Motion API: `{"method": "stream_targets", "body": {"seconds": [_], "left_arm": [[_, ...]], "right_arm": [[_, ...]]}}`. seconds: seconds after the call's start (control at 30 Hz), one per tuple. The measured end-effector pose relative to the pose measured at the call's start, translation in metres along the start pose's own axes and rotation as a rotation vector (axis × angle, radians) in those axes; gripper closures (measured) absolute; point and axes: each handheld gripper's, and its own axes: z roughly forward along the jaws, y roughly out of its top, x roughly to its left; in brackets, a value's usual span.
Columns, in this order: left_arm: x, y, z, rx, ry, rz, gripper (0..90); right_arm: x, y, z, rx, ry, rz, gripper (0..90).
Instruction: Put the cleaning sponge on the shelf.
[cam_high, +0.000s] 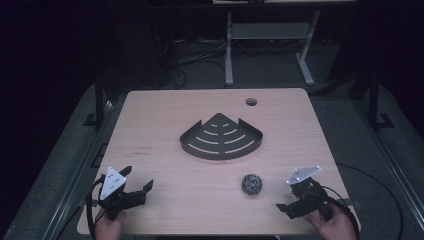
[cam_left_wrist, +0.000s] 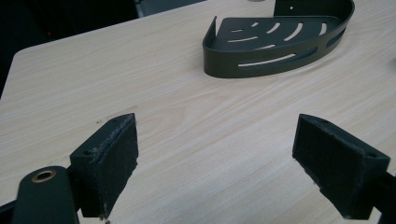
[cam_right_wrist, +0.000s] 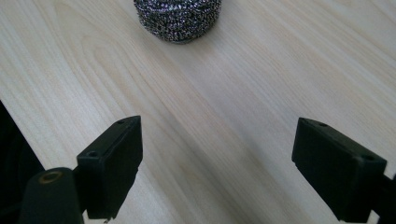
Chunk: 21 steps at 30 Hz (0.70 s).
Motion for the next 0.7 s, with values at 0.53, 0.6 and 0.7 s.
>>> {"method": "stream_targets", "body": {"seconds": [0.53,0.6,0.7], "left_arm": [[0.002,0.0,-0.002,-0.007,0.005,-0.005,13.7],[0.003,0.0,-0.002,-0.007,0.008,-0.005,13.7],[0.003,0.0,-0.002,-0.009,0.007,-0.009,13.8]], "right_arm": [[0.009,0.019,0.004,0.027,0.02,-0.062,15.8],[0.01,0.022,0.004,0.028,0.022,-0.069,15.8],[0.012,0.029,0.006,0.04,0.025,-0.087,15.8]]}}
